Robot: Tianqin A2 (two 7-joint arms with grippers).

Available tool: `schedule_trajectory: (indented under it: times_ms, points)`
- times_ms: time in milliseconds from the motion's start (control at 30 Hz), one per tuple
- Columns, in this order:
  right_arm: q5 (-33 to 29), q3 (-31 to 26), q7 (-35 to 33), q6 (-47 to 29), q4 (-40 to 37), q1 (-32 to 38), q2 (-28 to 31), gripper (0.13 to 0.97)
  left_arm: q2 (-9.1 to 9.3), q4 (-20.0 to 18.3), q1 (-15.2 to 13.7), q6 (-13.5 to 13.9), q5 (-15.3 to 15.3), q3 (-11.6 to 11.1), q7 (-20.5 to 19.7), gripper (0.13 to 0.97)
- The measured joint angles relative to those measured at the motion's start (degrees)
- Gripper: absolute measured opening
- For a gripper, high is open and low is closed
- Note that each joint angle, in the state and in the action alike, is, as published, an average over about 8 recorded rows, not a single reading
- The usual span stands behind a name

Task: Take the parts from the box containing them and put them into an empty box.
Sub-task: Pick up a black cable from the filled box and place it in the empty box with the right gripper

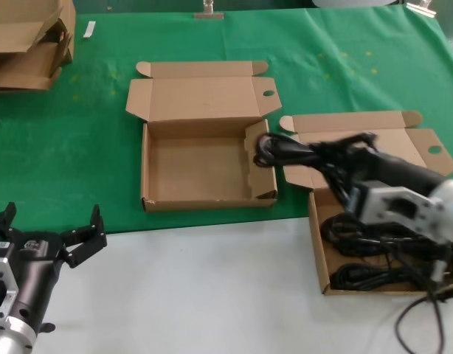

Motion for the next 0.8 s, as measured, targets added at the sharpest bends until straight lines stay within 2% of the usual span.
schedule_trajectory:
  times_ms: [433,800]
  points:
    - [-4.10,-7.22,-3.91,0.64,-13.35,12.36,-14.02,0.191,0.00,0.00,0.00,0.00,0.00,0.00,0.00,0.966]
    - [-3.19,-10.06,-6.60,2.66,-25.12,17.83,-20.27,0.190,0.00,0.00,0.00,0.00,0.00,0.00,0.00,0.966]
